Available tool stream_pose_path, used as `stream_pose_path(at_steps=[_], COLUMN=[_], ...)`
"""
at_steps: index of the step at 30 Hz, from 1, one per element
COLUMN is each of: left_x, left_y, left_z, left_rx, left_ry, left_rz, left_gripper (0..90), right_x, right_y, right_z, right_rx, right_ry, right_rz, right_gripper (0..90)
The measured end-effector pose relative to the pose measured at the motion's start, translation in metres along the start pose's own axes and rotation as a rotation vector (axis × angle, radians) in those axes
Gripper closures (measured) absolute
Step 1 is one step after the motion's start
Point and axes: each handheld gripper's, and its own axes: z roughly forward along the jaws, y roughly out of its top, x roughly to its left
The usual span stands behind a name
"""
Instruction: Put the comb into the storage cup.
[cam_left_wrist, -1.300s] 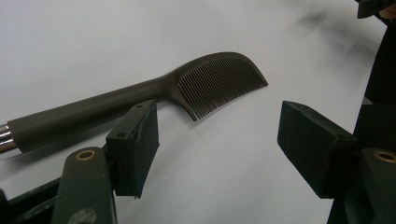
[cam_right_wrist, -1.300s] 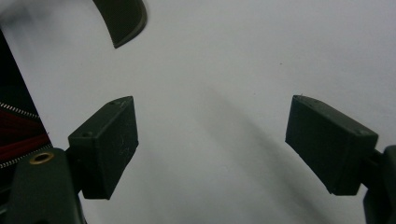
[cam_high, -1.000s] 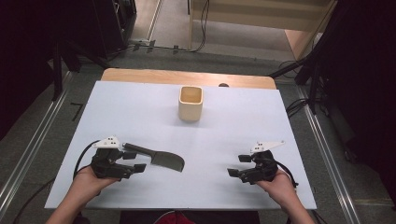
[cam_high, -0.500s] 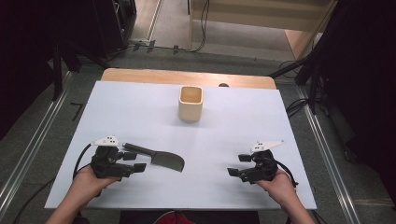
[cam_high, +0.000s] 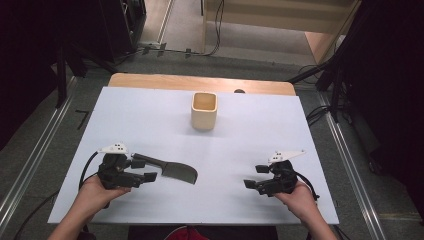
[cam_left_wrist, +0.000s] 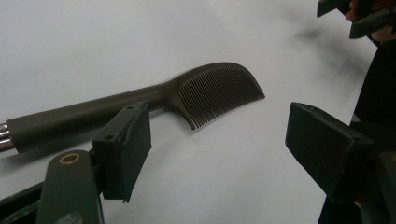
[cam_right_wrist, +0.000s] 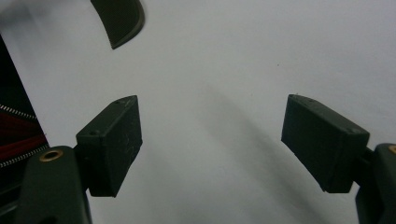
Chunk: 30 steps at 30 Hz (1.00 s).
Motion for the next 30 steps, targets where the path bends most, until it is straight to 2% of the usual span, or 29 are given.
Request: stream_pose_path(at_steps=[6, 12, 24, 30], left_x=[0.002, 0.005, 0.021, 0.027], left_y=[0.012, 0.025, 0.041, 0.048], left_z=[-0.001, 0.003, 0.006, 0.008], left_rx=[-0.008, 0.014, 0.001, 0.006], left_ry=[0.030, 0.051, 0.042, 0.058], left_rz=[0.001, 0.017, -0.008, -0.006], left_gripper=[24.1, 26.2, 26.1, 26.1], right_x=[0.000, -0.001, -0.002, -0.001], right_y=[0.000, 0.000, -0.001, -0.001], right_z=[0.000, -0.001, -0.001, -0.001], right_rx=[-0.001, -0.001, -0.003, 0.000], right_ry=[0.000, -0.001, -0.011, -0.010], right_rz=[0.002, -0.001, 0.007, 0.006], right_gripper=[18.4, 18.4, 18.4, 18.4])
